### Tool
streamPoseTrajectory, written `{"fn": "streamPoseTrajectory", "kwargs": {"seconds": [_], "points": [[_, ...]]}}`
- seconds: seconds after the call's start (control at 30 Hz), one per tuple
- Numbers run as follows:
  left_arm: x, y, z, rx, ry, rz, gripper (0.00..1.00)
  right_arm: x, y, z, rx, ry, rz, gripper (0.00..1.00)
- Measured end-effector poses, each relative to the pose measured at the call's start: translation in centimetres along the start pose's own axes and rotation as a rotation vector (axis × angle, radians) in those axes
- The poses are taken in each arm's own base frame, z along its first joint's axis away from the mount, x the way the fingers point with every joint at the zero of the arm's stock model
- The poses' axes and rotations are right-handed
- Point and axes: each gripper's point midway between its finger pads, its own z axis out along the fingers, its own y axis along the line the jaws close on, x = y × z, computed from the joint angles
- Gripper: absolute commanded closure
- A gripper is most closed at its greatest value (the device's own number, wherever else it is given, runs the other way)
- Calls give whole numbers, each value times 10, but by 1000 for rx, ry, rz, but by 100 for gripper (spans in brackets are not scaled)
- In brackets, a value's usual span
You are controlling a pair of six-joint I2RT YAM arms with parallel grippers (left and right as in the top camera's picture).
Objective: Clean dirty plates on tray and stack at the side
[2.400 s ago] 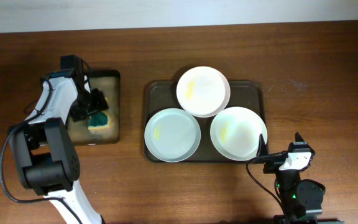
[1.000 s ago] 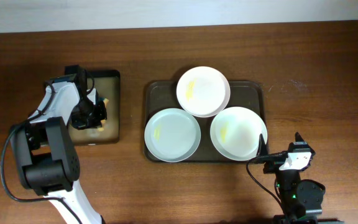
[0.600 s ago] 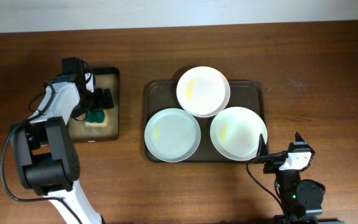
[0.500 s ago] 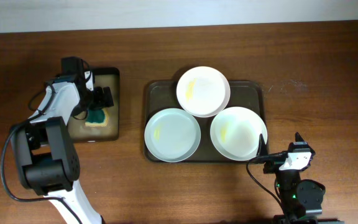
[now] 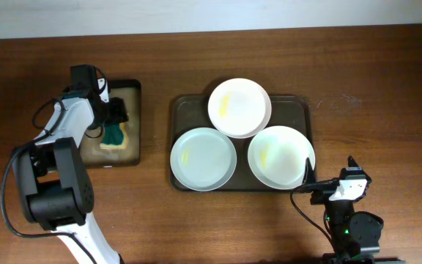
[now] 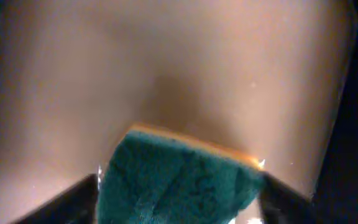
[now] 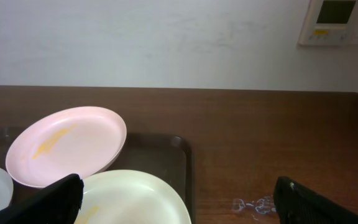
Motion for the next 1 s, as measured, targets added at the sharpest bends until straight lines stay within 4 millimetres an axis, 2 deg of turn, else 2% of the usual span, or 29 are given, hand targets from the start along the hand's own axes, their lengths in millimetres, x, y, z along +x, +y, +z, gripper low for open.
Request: {"fn": "streamPoseTrajectory", "kwargs": {"seconds": [0.03,0.1,0.17,0.2,0.23,0.27,0.33,0.47,0.5,0.53,0.57,0.67,0.87,0.93,0.97,1.0], "points": [[3,0,0,-1,8,1,5,0,0,0,0,0,0,2],[8,1,1,-2,27,2,12,0,0,0,0,0,0,2],[11,1,1,-1,38,1,29,0,0,0,0,0,-1,2],[11,0,1,1,40,2,41,0,0,0,0,0,0,2],[12,0,1,2,41,4,61,0,0,0,0,0,0,2],[12,0,1,4,43,12,76,0,0,0,0,0,-1,2],[12,0,1,4,43,12,100,0,0,0,0,0,0,2],[10,0,2,4,36,18,100,0,0,0,0,0,0,2],[10,0,2,5,36,18,91,0,0,0,0,0,0,2],[11,0,1,4,38,17,54,0,0,0,0,0,0,2],[12,0,1,4,42,16,3,0,0,0,0,0,0,2],[18,0,1,3,65,22,1,0,0,0,0,0,0,2],[49,3,-3,-6,193,17,0,0,0,0,0,0,0,2],[59,3,-6,-9,236,16,11,0,0,0,0,0,0,2],[64,4,-8,-11,258,14,29,0,0,0,0,0,0,1],[70,4,-10,-13,283,19,40,0,0,0,0,0,0,2]]}}
